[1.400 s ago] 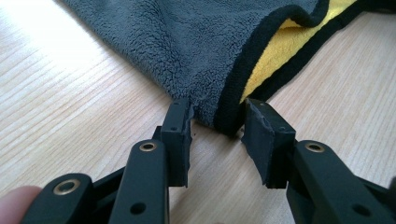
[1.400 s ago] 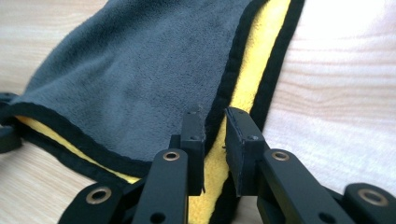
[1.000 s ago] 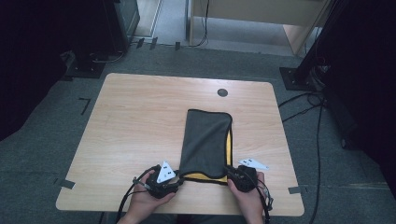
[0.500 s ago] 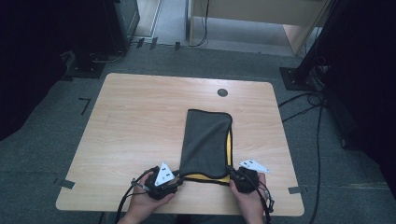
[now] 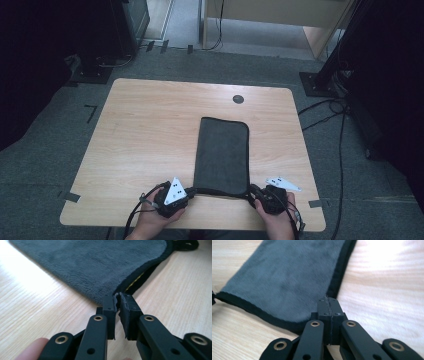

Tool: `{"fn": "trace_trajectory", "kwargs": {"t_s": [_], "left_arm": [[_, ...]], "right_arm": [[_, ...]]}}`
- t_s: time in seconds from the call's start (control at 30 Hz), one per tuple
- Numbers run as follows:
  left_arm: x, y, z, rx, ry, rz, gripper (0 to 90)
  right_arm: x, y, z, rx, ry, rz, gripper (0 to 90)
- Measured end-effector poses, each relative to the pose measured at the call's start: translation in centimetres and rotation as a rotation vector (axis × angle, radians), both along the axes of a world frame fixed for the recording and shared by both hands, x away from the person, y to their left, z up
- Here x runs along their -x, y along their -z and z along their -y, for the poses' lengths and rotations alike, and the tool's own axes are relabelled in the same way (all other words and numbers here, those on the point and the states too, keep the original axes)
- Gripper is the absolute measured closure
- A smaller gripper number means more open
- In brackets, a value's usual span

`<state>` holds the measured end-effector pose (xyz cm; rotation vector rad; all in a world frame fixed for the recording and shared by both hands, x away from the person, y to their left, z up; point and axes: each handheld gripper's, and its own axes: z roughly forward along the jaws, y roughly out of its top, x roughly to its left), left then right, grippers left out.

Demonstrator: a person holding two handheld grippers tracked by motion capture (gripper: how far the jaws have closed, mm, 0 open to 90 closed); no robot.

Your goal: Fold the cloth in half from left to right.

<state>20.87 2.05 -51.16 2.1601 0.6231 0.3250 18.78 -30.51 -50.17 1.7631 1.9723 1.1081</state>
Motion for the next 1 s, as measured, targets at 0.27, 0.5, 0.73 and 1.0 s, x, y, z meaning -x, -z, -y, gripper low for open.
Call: {"fn": "trace_trajectory", "kwargs": {"t_s": [0.27, 0.5, 0.73, 1.0], "left_arm": [[-0.1, 0.0, -0.3, 0.017, 0.005, -0.014, 78.3], [-0.3, 0.2, 0.0, -0.009, -0.035, -0.007, 77.2], [-0.3, 0.5, 0.6, -0.078, -0.015, -0.012, 90.0], [-0.3, 0.3, 0.6, -0.104, 0.028, -0.040, 90.0]], "right_arm": [[-0.1, 0.2, 0.4, -0.050, 0.003, 0.020, 81.9], [-0.6, 1.0, -0.3, -0.034, 0.014, -0.007, 75.1], [-0.7, 1.3, -0.7, 0.013, -0.008, -0.020, 83.5], [-0.4, 1.1, -0.5, 0.025, -0.011, -0.030, 85.3]]}}
